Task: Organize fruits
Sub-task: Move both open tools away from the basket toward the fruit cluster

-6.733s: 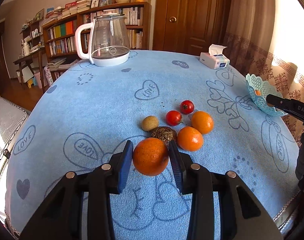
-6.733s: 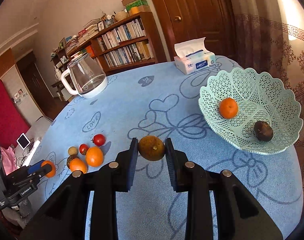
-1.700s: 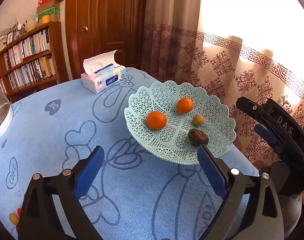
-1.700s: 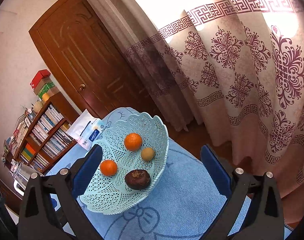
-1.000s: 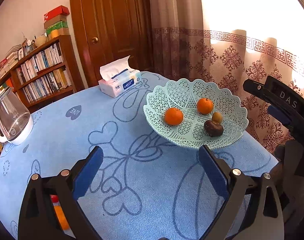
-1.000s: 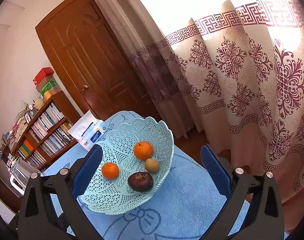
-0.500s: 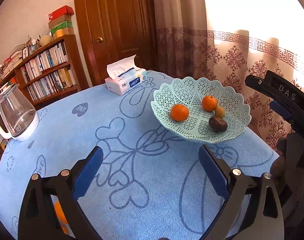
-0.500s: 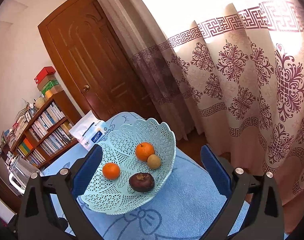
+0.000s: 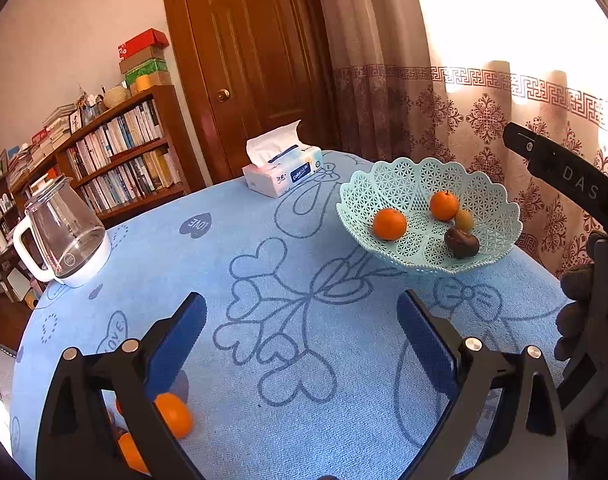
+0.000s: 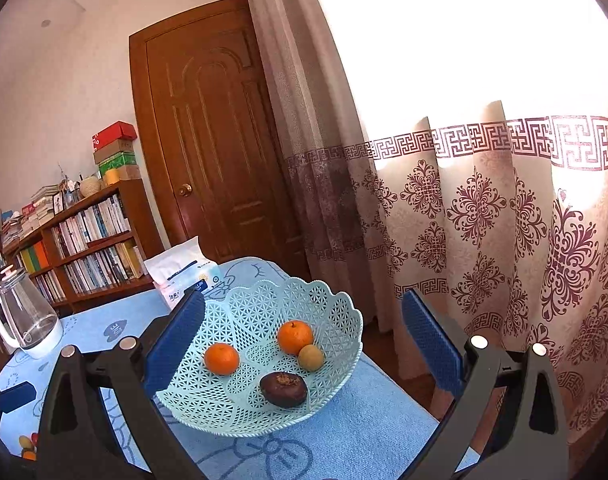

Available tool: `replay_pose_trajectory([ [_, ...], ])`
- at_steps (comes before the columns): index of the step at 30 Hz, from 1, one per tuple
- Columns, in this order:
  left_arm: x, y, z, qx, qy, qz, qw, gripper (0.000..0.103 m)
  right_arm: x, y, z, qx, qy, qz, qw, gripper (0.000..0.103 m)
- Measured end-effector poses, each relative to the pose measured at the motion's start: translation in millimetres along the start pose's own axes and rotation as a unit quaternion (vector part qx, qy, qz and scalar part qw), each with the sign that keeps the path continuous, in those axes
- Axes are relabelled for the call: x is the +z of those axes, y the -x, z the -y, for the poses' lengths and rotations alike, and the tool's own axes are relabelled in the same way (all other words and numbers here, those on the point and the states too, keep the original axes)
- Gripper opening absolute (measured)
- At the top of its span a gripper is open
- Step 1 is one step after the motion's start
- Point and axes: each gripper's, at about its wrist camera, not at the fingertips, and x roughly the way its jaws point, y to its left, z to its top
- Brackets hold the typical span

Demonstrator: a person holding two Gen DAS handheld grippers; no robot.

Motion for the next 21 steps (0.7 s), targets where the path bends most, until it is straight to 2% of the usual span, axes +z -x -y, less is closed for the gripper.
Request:
replay_pose_trajectory([
  [8,-6,11,-17,0.027,0.021,0.011,0.9994,0.095,0,16,-16,-0.018,0.035,0.034,0.999,0.1],
  [10,-8,14,-22,0.039,0.026,0.017,0.9988,0.095,-3,22,-24,-0.042,0.06,0.054,0.996,0.1],
  [12,-10,18,-27,0.053,0.031,0.023,0.9979,0.095,-9,27,-33,-0.087,0.089,0.074,0.989,0.1],
  [14,-12,19,-33,0.06,0.037,0.024,0.9972,0.095,-14,25,-40,-0.109,0.113,0.073,0.985,0.1],
  [18,-17,22,-43,0.074,0.048,0.022,0.9958,0.095,-16,10,-36,-0.059,0.094,0.01,0.994,0.1],
  [21,-22,26,-51,0.09,0.054,0.025,0.9942,0.095,-20,1,-36,-0.026,0.085,-0.025,0.996,0.1],
])
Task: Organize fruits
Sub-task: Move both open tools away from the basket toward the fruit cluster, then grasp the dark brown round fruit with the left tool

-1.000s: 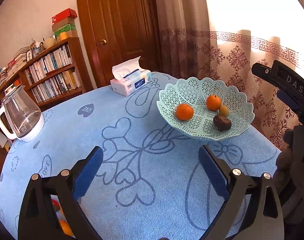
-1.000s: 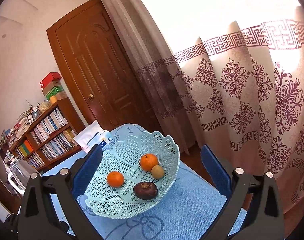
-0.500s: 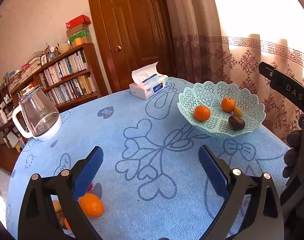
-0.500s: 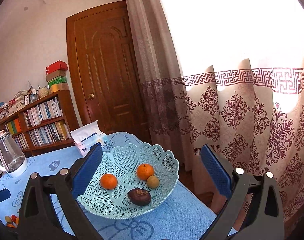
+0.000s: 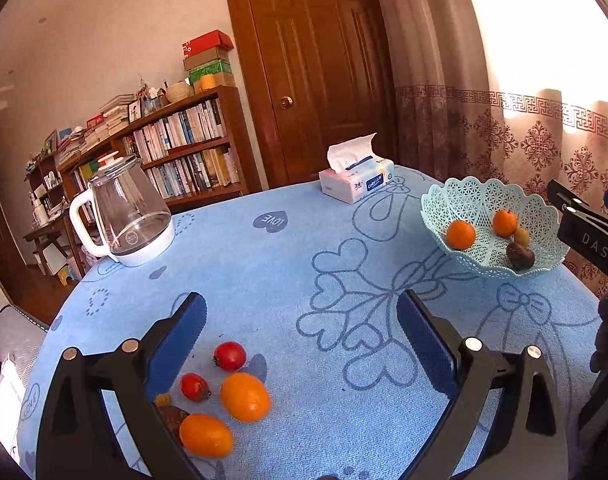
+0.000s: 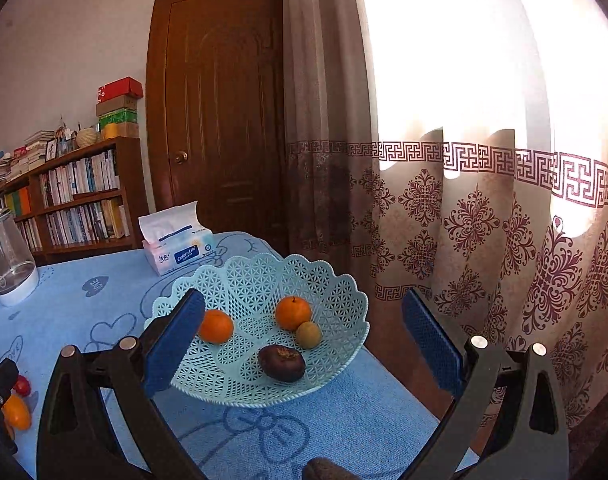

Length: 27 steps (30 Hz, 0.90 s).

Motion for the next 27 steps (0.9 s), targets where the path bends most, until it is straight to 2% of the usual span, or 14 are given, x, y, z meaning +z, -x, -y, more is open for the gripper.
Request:
replay_pose_trajectory([
  [5,-7,1,-17,0.014,0.017,-0.005,0.9997,0.095,-7,2,-21,0.05,0.032,-0.01,0.998,0.1],
  [9,-14,0,-30,0.026,0.034,-0.013,0.999,0.095,-13,1,-35,0.101,0.05,-0.033,0.993,0.1],
  [13,-21,-2,-45,0.038,0.051,-0.021,0.9978,0.095,-18,3,-49,0.132,0.072,-0.046,0.987,0.1],
  [20,-30,-6,-61,0.05,0.066,-0.034,0.996,0.095,-28,6,-72,0.201,0.105,-0.078,0.971,0.1],
  [27,-35,-7,-69,0.056,0.073,-0.039,0.995,0.095,-35,2,-81,0.262,0.107,-0.123,0.951,0.1],
])
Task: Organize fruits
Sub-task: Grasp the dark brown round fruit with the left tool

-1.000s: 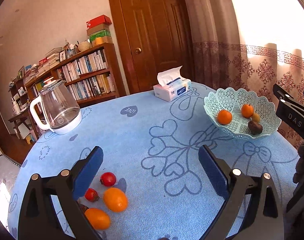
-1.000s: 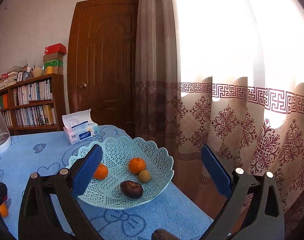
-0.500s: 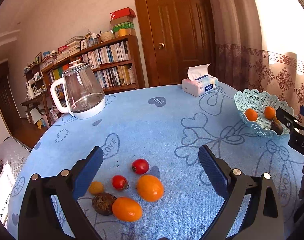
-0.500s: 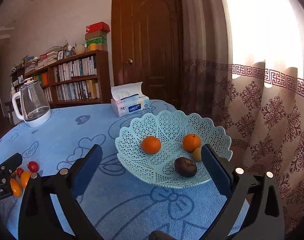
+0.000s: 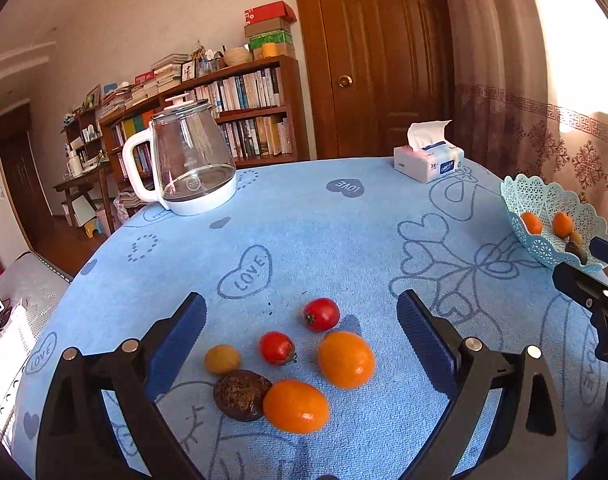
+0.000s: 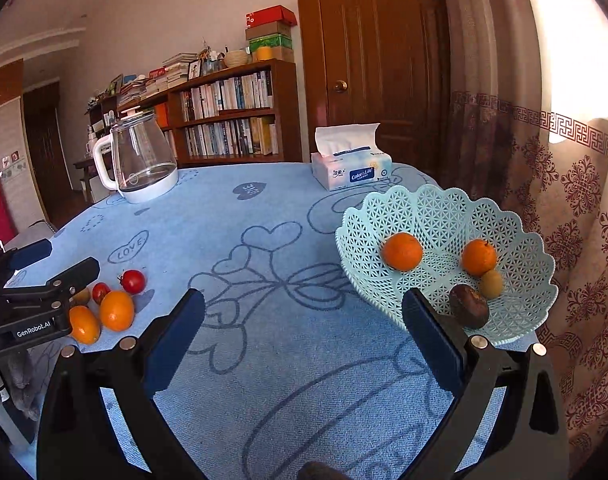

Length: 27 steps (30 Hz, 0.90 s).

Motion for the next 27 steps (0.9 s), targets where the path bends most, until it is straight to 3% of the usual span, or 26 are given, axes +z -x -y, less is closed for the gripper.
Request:
replay_pose_trajectory([
  [4,-4,-3,-7,0.007,0.007,-0.007,0.9999,0.095,-4,-9,-2,0.039,-0.007,-0.034,0.999,0.1],
  [18,-26,-11,-62,0.027,0.054,-0.056,0.9966,0.095,-12,-24,3,0.048,-0.025,-0.089,0.995,0.1],
  [27,-37,-12,-66,-0.008,0.059,-0.081,0.995,0.095,-16,-29,-5,0.067,-0.006,-0.112,0.991,0.1],
])
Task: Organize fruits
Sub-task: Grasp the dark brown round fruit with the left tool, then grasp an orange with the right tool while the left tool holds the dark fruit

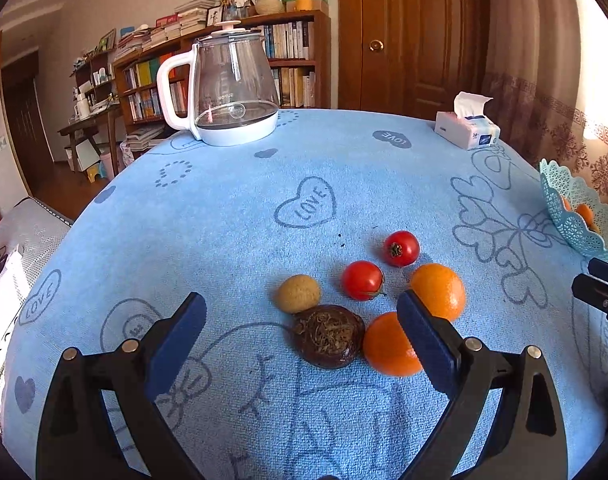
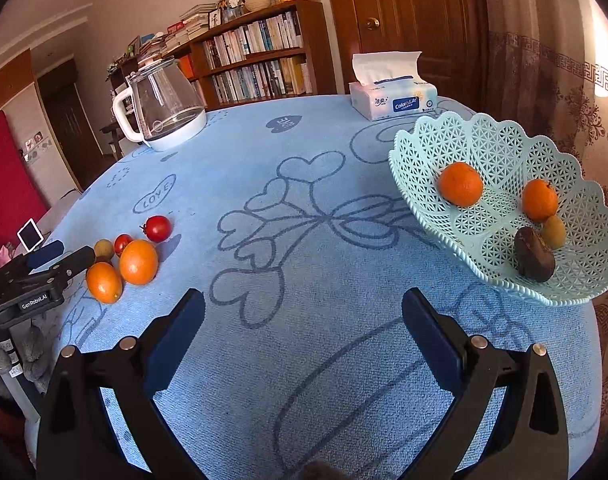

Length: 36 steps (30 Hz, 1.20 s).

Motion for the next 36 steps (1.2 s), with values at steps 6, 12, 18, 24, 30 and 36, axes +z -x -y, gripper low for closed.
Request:
replay_pose_trajectory([
  [6,-3,-3,-17,-0.022,0.04,-0.022,0.9987,0.095,-2,-3,-2,0.003,0.004,-0.01,1.0,0.1],
  [12,-4,-17,-24,-0.035,0.064,-0.057,0.9957,0.082,-3,-9,-2,0.001,0.001,-0.024,1.0,0.1],
  [18,-2,-28,-24,-0.061,0.073,-0.08,0.9922,0.082,-3,-11,-3,-0.001,0.001,-0.031,1.0,0.1],
  [24,-3,-26,-18,-0.062,0.06,-0.081,0.9929,0.082,-3,-11,-3,-0.002,0.001,-0.033,0.999,0.1],
  [30,-4,-24,-13,-0.078,0.058,-0.088,0.9914,0.065,-3,-12,-3,-0.001,0.001,-0.034,0.999,0.1],
  [36,-3,-24,-8,-0.098,0.066,-0.091,0.9889,0.044,-4,-15,-5,-0.001,0.002,-0.043,0.999,0.1],
])
